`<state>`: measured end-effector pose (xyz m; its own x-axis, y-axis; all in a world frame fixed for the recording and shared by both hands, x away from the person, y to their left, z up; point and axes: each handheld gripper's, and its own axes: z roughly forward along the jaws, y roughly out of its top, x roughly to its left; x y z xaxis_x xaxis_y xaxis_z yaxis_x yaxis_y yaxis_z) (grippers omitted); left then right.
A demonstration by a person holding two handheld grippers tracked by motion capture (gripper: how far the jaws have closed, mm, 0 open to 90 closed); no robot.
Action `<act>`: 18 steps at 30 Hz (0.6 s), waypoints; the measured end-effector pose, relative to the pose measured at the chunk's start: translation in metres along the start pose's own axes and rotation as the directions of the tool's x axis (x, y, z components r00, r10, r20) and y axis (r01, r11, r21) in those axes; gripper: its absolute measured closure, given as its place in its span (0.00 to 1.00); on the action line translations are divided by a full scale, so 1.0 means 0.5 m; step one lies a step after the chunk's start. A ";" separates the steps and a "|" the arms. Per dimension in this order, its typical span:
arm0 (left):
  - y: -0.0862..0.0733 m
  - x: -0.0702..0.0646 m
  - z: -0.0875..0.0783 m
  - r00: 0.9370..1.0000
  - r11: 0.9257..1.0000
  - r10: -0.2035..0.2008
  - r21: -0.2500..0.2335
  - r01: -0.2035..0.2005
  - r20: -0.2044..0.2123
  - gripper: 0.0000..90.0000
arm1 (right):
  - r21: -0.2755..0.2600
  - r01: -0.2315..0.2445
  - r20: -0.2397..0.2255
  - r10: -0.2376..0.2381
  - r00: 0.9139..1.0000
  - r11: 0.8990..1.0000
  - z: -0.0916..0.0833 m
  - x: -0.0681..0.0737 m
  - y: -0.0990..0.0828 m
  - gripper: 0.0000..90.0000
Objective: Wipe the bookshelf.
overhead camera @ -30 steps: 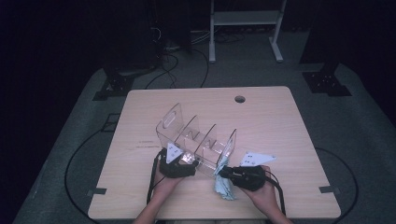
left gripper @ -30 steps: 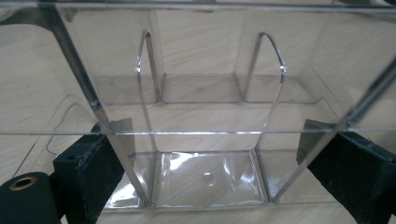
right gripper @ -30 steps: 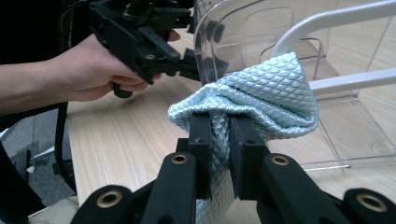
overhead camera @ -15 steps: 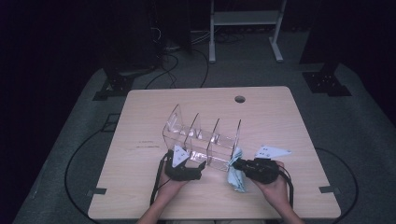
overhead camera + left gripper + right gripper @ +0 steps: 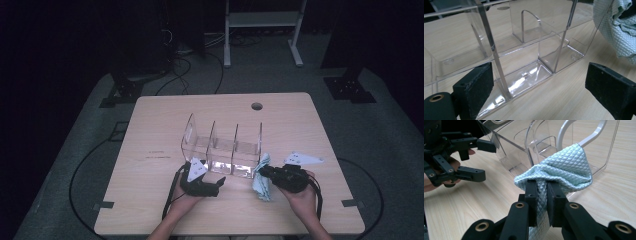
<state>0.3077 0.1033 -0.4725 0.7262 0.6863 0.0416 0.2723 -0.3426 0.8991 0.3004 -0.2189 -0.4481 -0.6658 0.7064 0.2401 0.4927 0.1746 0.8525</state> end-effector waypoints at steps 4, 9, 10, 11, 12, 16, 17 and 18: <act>-0.003 0.005 -0.017 1.000 1.000 0.006 -0.004 -0.006 -0.002 0.08 | 0.001 -0.001 -0.001 0.001 1.000 1.000 0.000 0.001 -0.001 0.89; -0.004 0.019 -0.042 1.000 1.000 0.002 -0.015 -0.002 -0.018 0.08 | 0.003 0.002 -0.001 -0.002 1.000 1.000 0.001 0.000 -0.002 0.89; -0.004 0.025 -0.049 1.000 1.000 -0.011 -0.022 0.011 -0.021 0.08 | 0.004 0.002 0.000 -0.002 1.000 1.000 0.001 0.000 -0.002 0.89; -0.004 0.028 -0.052 1.000 1.000 -0.016 -0.027 0.015 -0.025 0.08 | 0.007 0.002 0.002 -0.002 1.000 1.000 0.002 0.000 -0.002 0.89; -0.003 0.033 -0.058 0.999 0.999 -0.021 -0.030 0.021 -0.027 0.08 | 0.007 0.002 0.003 -0.002 1.000 1.000 0.002 0.000 -0.002 0.89; -0.001 0.045 -0.078 0.999 0.999 -0.023 -0.033 0.022 -0.037 0.08 | 0.009 0.006 0.005 -0.006 1.000 1.000 0.002 0.000 -0.002 0.89; -0.001 0.048 -0.082 0.999 0.999 -0.023 -0.034 0.022 -0.041 0.08 | 0.010 0.006 0.006 -0.006 1.000 1.000 0.002 0.000 -0.001 0.89; -0.001 0.051 -0.087 0.999 0.999 -0.023 -0.032 0.022 -0.041 0.08 | 0.010 0.008 0.007 -0.008 1.000 1.000 0.003 0.000 -0.001 0.89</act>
<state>0.2989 0.1490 -0.4530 0.6933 0.7196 0.0389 0.2673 -0.3069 0.9134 0.3010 -0.2181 -0.4492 -0.6659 0.7098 0.2298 0.4927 0.1871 0.8498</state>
